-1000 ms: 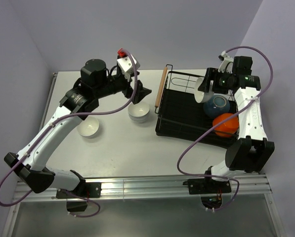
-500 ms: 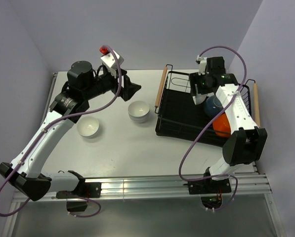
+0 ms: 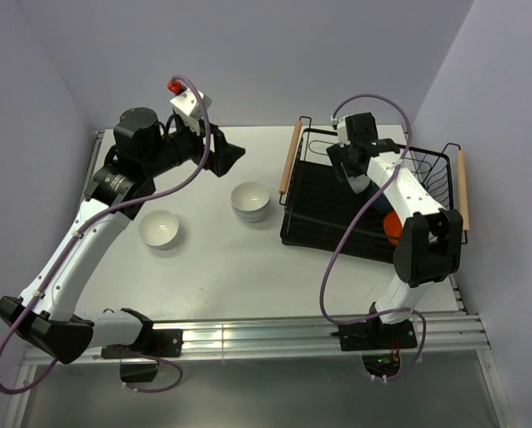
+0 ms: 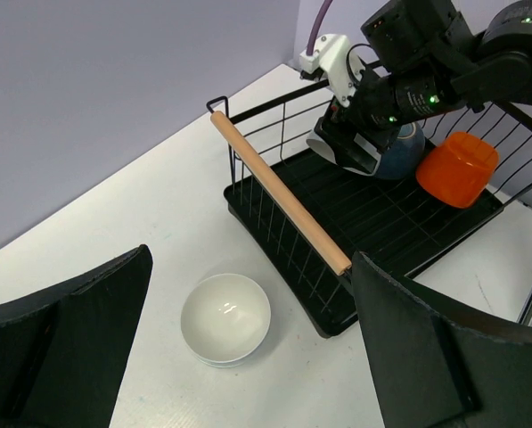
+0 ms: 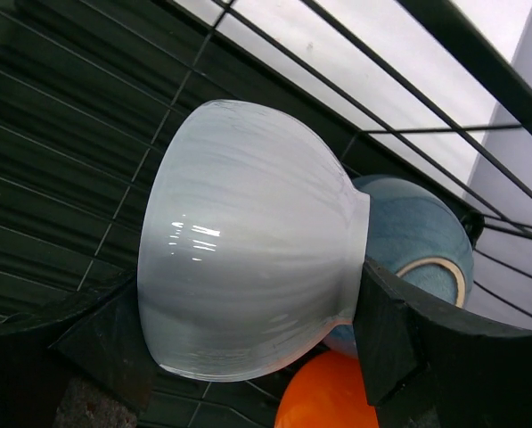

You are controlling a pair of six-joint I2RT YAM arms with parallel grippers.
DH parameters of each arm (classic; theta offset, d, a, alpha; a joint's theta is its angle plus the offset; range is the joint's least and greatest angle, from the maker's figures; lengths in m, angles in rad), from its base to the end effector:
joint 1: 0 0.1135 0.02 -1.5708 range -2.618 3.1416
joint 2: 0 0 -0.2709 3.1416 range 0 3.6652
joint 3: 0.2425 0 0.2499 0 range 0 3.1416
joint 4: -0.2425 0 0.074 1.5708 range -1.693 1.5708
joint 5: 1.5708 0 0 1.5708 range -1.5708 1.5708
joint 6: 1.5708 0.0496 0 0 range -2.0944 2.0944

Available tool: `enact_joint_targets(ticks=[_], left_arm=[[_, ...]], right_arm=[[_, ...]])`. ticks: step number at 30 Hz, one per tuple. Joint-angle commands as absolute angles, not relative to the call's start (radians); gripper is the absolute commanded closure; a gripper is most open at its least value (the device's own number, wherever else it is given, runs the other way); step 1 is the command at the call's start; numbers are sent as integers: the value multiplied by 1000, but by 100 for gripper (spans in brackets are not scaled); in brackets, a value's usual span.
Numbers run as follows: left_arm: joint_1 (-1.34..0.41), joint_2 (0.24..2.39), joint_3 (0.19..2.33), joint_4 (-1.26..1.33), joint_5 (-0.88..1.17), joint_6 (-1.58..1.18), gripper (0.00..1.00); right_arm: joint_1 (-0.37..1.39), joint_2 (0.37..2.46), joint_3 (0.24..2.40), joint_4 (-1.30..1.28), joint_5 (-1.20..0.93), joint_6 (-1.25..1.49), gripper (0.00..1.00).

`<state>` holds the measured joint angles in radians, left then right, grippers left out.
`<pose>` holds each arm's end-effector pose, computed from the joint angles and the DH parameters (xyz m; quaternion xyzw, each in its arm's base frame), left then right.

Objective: Load the bowls into the dish rack

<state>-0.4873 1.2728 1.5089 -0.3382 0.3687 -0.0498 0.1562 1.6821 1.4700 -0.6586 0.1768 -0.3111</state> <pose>0.2407 -0.1478 0.4753 0.2783 0.6856 -0.3060 0.5990 0.3758 0.0503 0.2964 -0.1872 0.9173 -0.1091 0.3342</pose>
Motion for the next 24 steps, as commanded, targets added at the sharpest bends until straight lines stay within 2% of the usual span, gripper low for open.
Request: enact_joint_targets(ticks=[1,16,24], left_arm=[[-479,1244,1506,-305,379,-63,0],[-476,1238,1499,-314,397,-57,1],[-474,1236,1497,-313,400,-55,1]], right_arm=[[172,1655,1471,-563,223,-353,100],[327,1496,1333,-598,117,-474,100],[379,1490,1240,-506,228,-512,100]])
